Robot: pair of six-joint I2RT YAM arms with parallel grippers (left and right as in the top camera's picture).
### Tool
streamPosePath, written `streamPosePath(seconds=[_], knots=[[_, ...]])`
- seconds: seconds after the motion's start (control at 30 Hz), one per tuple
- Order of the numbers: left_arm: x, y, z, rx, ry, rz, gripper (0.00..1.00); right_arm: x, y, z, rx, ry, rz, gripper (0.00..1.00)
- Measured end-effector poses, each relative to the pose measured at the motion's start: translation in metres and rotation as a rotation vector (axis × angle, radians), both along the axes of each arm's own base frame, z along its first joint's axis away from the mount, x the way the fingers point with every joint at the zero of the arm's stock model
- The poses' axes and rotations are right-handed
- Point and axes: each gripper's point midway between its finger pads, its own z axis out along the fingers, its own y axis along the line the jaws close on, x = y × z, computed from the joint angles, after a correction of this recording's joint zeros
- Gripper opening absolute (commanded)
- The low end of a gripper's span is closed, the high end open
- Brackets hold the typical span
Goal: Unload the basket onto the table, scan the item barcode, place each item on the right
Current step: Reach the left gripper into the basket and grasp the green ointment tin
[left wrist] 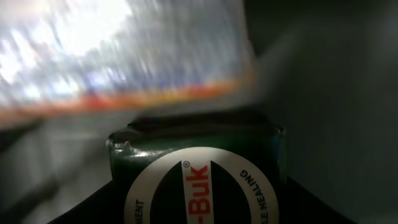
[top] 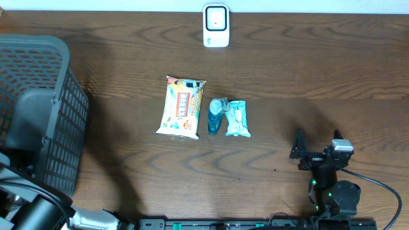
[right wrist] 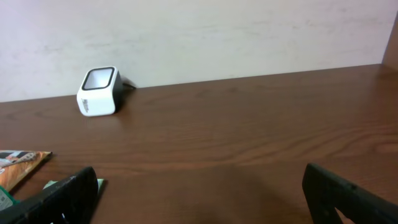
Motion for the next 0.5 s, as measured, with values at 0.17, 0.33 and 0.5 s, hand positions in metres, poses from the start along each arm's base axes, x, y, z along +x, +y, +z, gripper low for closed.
streamPosePath(seconds=[0.17,0.33,0.5], knots=[[0.008,-0.005,0.012,0.000,-0.052,-0.011,0.63,0.000,0.000,0.000,0.000,0.000,0.000,0.99],[0.020,-0.003,0.054,0.079,-0.166,-0.002,0.63,0.000,0.000,0.000,0.000,0.000,0.000,0.99],[0.047,-0.001,0.112,0.158,-0.377,-0.012,0.63,0.000,0.000,0.000,0.000,0.000,0.000,0.99]])
